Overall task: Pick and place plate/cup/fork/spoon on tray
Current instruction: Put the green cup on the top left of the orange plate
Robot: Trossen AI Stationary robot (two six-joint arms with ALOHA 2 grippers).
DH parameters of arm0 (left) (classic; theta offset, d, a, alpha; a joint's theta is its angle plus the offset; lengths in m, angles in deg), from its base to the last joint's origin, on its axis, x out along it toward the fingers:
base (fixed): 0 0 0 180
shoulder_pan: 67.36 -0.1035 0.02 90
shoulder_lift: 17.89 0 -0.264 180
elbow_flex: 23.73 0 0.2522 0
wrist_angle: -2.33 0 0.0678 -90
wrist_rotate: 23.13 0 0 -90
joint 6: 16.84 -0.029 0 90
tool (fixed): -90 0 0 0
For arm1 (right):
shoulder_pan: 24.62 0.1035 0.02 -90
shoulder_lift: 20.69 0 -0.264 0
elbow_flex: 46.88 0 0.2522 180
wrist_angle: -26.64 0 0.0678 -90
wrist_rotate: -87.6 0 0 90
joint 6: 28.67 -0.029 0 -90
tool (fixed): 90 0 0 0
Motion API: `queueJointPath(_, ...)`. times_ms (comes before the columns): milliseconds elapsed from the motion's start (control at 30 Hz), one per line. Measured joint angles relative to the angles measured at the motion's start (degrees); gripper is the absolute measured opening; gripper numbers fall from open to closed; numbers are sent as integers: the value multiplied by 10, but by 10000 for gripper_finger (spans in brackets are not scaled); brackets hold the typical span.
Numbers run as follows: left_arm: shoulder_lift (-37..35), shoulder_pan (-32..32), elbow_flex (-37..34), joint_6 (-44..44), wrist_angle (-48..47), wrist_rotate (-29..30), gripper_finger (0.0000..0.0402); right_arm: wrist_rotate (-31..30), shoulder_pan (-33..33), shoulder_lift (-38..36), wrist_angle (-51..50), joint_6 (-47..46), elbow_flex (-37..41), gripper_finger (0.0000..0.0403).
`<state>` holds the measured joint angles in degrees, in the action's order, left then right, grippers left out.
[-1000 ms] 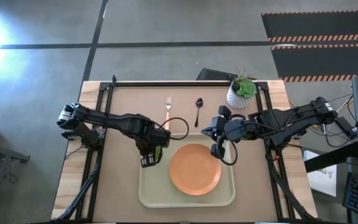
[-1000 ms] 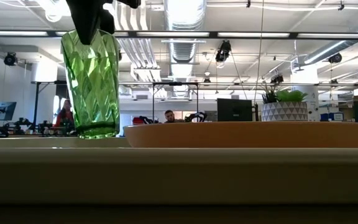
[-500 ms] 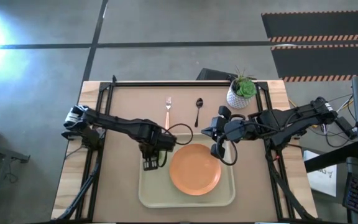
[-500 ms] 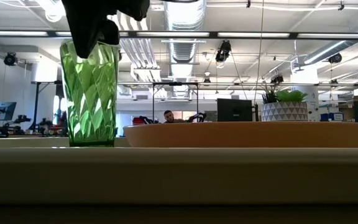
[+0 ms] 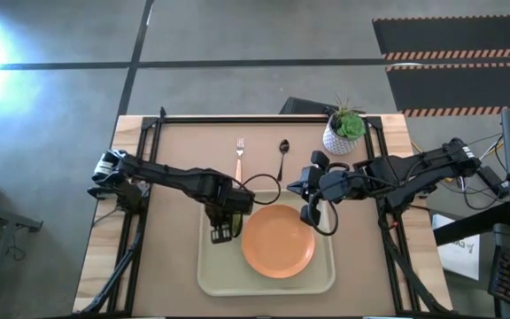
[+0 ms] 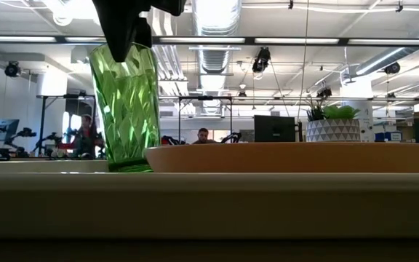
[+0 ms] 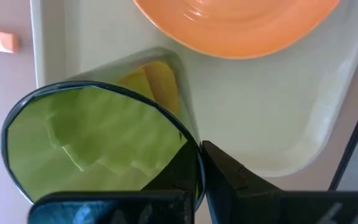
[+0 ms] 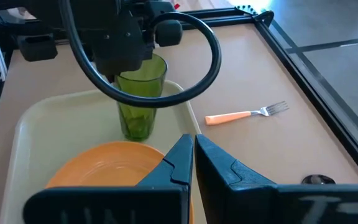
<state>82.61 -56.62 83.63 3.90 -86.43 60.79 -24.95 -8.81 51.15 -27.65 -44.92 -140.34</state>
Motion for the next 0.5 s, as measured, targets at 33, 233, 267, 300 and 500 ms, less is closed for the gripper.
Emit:
queueJointPath(33, -1, 0, -2, 0, 0, 0, 0, 0, 0, 0, 0, 0, 0, 9)
queueJointPath(233, -1, 0, -2, -1, -3, 0, 0, 0, 0, 0, -12, 0, 0, 9)
queueJointPath(267, -1, 0, -2, -1, -5, 0, 0, 0, 0, 0, -13, 0, 0, 9)
queueJointPath(300, -1, 0, -2, -1, -8, 0, 0, 0, 0, 0, -12, 0, 0, 9)
queueJointPath(500, -1, 0, -3, -1, -53, 6, 0, 0, 0, 0, -12, 0, 0, 9)
